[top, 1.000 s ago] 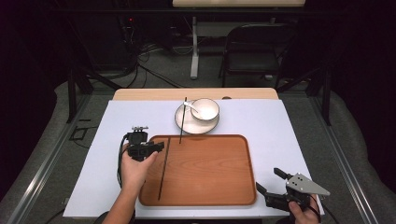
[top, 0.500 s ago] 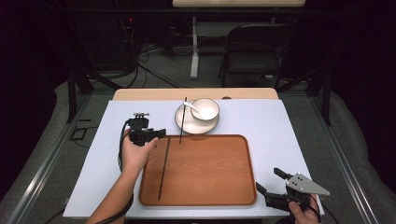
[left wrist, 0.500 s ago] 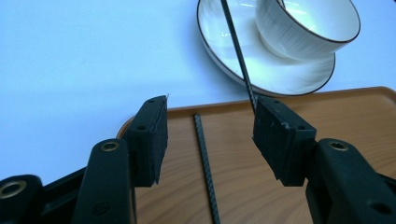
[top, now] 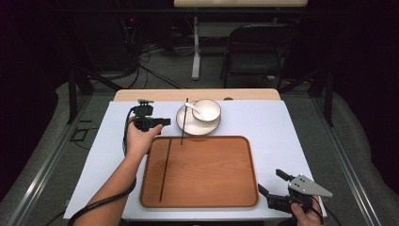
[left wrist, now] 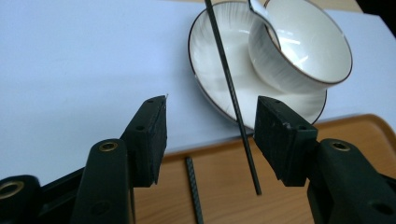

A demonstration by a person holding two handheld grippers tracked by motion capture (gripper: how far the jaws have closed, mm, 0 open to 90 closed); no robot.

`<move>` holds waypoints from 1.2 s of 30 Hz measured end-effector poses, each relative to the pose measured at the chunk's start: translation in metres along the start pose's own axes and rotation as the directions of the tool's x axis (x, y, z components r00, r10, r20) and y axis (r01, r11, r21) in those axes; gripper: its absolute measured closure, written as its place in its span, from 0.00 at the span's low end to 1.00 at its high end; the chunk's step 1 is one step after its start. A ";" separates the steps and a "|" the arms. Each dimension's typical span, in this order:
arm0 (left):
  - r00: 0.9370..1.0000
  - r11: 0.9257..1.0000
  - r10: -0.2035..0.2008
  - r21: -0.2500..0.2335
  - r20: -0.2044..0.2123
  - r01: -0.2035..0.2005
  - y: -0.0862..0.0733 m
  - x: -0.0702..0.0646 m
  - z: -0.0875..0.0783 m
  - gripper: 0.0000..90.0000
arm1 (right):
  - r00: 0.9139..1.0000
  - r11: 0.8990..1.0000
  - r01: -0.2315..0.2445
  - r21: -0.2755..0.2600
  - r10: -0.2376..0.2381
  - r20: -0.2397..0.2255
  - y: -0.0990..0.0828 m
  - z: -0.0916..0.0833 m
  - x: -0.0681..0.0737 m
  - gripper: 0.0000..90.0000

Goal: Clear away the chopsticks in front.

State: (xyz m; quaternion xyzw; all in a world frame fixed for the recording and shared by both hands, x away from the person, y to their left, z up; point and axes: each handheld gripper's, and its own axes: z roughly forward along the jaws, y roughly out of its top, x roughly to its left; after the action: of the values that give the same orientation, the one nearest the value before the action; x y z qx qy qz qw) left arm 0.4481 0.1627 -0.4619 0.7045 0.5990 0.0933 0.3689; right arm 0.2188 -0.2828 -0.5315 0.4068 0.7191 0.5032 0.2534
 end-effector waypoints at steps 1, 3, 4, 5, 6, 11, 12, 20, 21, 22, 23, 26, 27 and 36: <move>1.000 1.000 -0.005 -0.005 0.002 0.005 0.003 0.000 0.001 0.49 | 1.000 1.000 0.001 0.000 -0.001 0.000 0.000 0.000 0.000 0.16; 1.000 1.000 -0.016 -0.002 0.018 0.016 0.007 0.001 0.003 0.49 | 1.000 1.000 0.003 0.000 -0.003 0.000 0.000 0.000 0.000 0.16; 0.999 1.000 -0.023 -0.001 0.033 0.023 0.010 0.000 0.005 0.49 | 1.000 1.000 0.001 0.000 -0.001 -0.001 0.000 0.000 0.000 0.16; 0.999 1.000 -0.024 0.000 0.038 0.024 0.012 0.000 0.006 0.50 | 1.000 1.000 0.000 -0.001 0.000 -0.001 0.000 0.000 0.000 0.16; 0.999 1.000 -0.020 -0.002 0.037 0.020 0.015 -0.001 0.007 0.50 | 1.000 1.000 0.002 -0.001 -0.002 -0.001 0.000 0.000 0.000 0.16; 0.999 1.000 -0.018 0.010 0.038 0.017 0.025 -0.005 0.017 0.53 | 1.000 1.000 -0.006 0.001 0.006 -0.003 0.000 0.000 0.000 0.16; 0.999 1.000 -0.018 0.010 0.038 0.017 0.025 -0.005 0.017 0.54 | 1.000 1.000 0.002 -0.001 -0.002 -0.002 0.000 0.000 0.000 0.16; 0.999 0.999 -0.031 0.038 0.032 0.030 0.032 -0.009 0.041 0.62 | 1.000 1.000 -0.004 0.000 0.004 -0.005 0.000 0.000 0.000 0.16; 0.999 0.999 -0.033 0.044 0.036 0.031 0.033 -0.010 0.047 0.63 | 1.000 1.000 -0.004 0.000 0.004 -0.006 0.000 0.000 -0.001 0.16; 0.999 0.999 -0.033 0.044 0.036 0.031 0.033 -0.010 0.047 0.64 | 1.000 1.000 -0.004 0.000 0.004 -0.006 0.000 0.000 -0.001 0.16; 0.999 0.998 -0.028 0.058 0.040 0.026 0.033 -0.012 0.053 0.65 | 1.000 1.000 -0.007 0.001 0.007 -0.007 0.000 0.000 -0.001 0.16; 0.999 0.998 -0.028 0.065 0.035 0.026 0.033 -0.014 0.059 0.69 | 1.000 1.000 -0.008 0.000 0.008 -0.007 0.000 -0.001 -0.001 0.16; 0.999 0.996 -0.032 0.087 0.028 0.029 0.033 -0.016 0.065 0.71 | 1.000 1.000 -0.009 -0.001 0.009 -0.006 0.000 -0.001 -0.001 0.16; 0.999 0.991 -0.048 0.124 0.005 0.047 0.032 -0.020 0.088 0.79 | 1.000 1.000 -0.003 -0.005 0.003 -0.006 0.000 -0.001 -0.002 0.16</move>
State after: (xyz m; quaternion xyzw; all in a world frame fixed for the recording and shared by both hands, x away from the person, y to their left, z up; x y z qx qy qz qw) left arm 0.5183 0.1082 -0.4979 0.7119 0.6190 0.0443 0.3289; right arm 0.2190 -0.2844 -0.5316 0.4056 0.7180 0.5065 0.2516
